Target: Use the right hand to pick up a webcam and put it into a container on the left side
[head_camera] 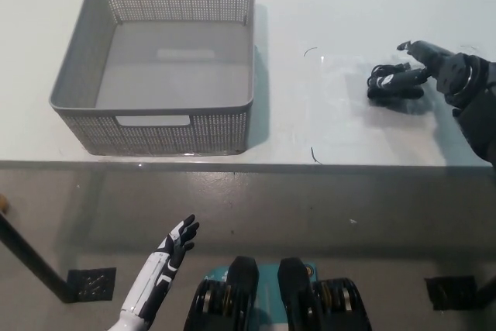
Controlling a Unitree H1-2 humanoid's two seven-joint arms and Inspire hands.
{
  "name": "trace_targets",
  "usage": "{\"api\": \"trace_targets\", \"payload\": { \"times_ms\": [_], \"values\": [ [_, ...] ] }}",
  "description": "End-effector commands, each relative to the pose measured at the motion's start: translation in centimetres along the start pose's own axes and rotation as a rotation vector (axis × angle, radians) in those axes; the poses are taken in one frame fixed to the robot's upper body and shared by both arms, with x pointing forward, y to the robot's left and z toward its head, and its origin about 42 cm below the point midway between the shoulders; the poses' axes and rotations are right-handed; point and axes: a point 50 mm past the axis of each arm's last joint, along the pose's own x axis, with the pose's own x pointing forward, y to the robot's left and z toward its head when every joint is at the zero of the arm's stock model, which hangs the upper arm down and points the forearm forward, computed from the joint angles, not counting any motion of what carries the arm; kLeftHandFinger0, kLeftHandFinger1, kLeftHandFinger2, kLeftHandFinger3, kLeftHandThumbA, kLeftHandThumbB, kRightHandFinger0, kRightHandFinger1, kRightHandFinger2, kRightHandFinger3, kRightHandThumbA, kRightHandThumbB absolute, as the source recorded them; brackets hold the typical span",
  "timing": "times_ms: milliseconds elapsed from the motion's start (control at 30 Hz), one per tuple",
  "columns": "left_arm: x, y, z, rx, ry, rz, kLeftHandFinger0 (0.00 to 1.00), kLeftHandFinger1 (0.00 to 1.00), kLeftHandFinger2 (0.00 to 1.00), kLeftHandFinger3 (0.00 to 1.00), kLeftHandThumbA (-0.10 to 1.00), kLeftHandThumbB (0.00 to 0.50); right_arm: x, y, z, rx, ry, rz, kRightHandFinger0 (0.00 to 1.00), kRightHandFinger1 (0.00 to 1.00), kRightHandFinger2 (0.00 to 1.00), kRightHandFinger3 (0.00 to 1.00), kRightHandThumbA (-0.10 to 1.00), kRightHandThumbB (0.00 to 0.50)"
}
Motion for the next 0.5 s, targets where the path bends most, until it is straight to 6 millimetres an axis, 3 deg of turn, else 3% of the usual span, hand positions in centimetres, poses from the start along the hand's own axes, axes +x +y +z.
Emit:
{"api": "trace_targets", "payload": {
  "times_ms": [0,467],
  "values": [
    [0.6,0.3,1.2,0.025,-0.047,-0.023,1.00,1.00,1.00,1.00,1.00,0.200,-0.2,-1.6,1.7,0.027,-0.057,-0.032,1.00,1.00,1.00,1.00,0.83,0.500],
    [1.3,0.4,1.5,0.037,-0.066,-0.027,1.00,1.00,1.00,1.00,1.00,0.192,-0.1,-0.7,3.4,0.049,-0.101,0.008,1.00,1.00,1.00,1.00,0.85,0.500]
  ]
}}
